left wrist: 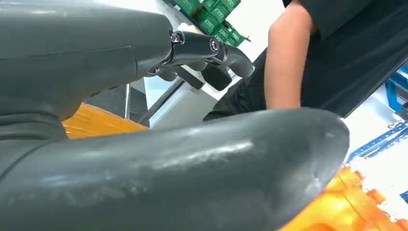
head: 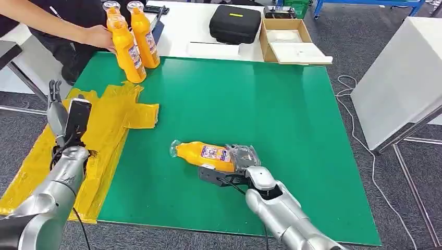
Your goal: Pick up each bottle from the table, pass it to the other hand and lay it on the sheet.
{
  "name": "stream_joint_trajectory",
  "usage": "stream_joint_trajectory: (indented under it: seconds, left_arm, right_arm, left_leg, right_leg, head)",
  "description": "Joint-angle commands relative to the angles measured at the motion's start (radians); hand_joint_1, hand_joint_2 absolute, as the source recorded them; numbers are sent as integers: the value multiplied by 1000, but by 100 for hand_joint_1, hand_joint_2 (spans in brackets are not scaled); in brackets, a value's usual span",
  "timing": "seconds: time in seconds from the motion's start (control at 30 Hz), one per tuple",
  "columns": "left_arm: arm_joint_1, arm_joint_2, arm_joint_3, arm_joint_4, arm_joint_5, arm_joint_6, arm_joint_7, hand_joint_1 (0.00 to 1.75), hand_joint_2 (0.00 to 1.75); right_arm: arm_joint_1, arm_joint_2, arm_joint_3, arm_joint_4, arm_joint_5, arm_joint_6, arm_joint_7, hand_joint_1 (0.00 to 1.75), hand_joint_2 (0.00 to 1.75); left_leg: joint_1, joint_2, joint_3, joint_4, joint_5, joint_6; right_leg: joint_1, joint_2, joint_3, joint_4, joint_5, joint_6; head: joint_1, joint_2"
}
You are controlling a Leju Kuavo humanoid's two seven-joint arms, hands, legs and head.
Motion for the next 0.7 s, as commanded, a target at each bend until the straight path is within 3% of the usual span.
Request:
stream_joint_trajectory:
  seconds: [0.03, 0.43, 0.53, 0.67, 0.7]
  left_arm:
    - [-57, -16, -14, 74, 2, -7, 7, 0, 0]
    - [-84, -37, -14, 86, 7, -59, 12, 0, 0]
    - [-92, -53, 17, 82, 61, -174, 9, 0, 0]
    - [-67, -85, 85, 47, 229, -536, 16, 0, 0]
    - [-57, -91, 85, 39, 248, -574, 23, 0, 175]
  right_arm:
    - [12, -14, -16, 55, -3, 15, -3, 175, 175]
    - [7, -11, -55, 78, -43, 43, -53, 175, 175]
    - [-8, -10, -77, 64, -77, 52, -86, 175, 175]
    - [-35, -27, -136, -73, -155, 75, -112, 175, 175]
    - [-40, -33, -150, -111, -167, 81, -112, 175, 175]
  left_leg:
    - [2, -4, 5, 0, -2, -4]
    - [2, -5, 4, 0, -1, -4]
    - [2, -5, 6, 1, -2, -5]
    - [2, -3, 5, 1, -2, -5]
    - [1, -2, 3, 1, -1, -3]
  right_leg:
    - [2, -5, 6, -1, -3, -2]
    - [2, -6, 6, -1, -3, -2]
    - [2, -6, 8, 0, -4, -3]
    - [2, -4, 7, 0, -3, -3]
    - [1, -3, 4, 1, -2, -2]
  head:
    - [0, 0]
    - [0, 0]
    - [0, 0]
    - [0, 0]
    - [0, 0]
